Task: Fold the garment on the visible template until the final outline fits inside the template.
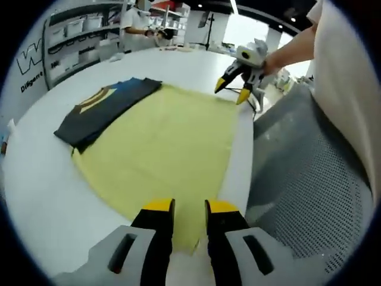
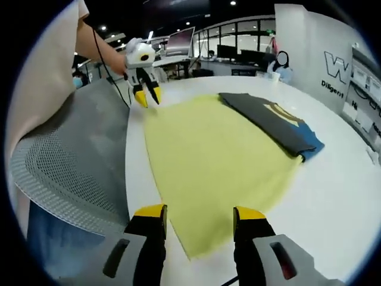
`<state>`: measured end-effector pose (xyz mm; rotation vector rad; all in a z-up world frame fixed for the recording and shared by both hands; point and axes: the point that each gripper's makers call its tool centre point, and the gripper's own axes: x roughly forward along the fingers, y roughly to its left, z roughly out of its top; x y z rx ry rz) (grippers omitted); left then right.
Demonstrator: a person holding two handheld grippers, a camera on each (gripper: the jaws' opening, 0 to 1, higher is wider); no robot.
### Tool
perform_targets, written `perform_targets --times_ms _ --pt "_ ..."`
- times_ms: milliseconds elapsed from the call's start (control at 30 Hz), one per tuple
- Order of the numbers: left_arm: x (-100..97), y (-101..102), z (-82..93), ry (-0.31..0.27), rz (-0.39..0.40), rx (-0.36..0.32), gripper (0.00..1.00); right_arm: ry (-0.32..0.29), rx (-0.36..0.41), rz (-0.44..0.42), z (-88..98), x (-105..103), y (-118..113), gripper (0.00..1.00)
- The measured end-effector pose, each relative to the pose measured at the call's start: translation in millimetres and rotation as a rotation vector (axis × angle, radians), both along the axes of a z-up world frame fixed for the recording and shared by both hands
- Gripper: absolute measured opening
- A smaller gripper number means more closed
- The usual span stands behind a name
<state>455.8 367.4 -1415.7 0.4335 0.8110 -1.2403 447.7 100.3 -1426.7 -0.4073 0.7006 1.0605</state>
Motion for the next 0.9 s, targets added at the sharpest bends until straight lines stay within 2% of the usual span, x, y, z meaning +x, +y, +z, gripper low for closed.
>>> perform_targets --times_ms 100,233,300,467,567,800,900 --pt "-8.1 4.8 -6.7 -0.011 -0.053 0.036 0.19 0.003 -0.011 0.013 -3.5 -4.2 -1.6 0.39" --pt "-11.3 14.1 -15.1 -0.024 -0.072 0.073 0.18 0.003 -0.033 0.030 -8.0 -8.7 -3.7 0.37" --pt "-11.6 22.4 -20.2 -0.052 -0.102 0.122 0.18 0.006 -0.042 0.038 -10.2 -11.0 -4.7 0.36" --pt "-14.3 31.4 -25.9 -0.050 -0.095 0.135 0.17 0.000 -0.072 0.069 -15.0 -16.2 -6.7 0.33" --pt "-13.3 33.9 -27.9 -0.070 -0.109 0.150 0.16 0.004 -0.080 0.074 -17.7 -17.8 -7.8 0.32" --pt "-6.4 35.3 -28.5 -0.096 -0.102 0.160 0.07 -0.016 -0.104 0.093 -20.5 -15.8 -11.2 0.28" --pt "-3.9 35.9 -29.1 -0.104 -0.092 0.155 0.05 -0.028 -0.105 0.103 -19.4 -15.9 -12.0 0.22"
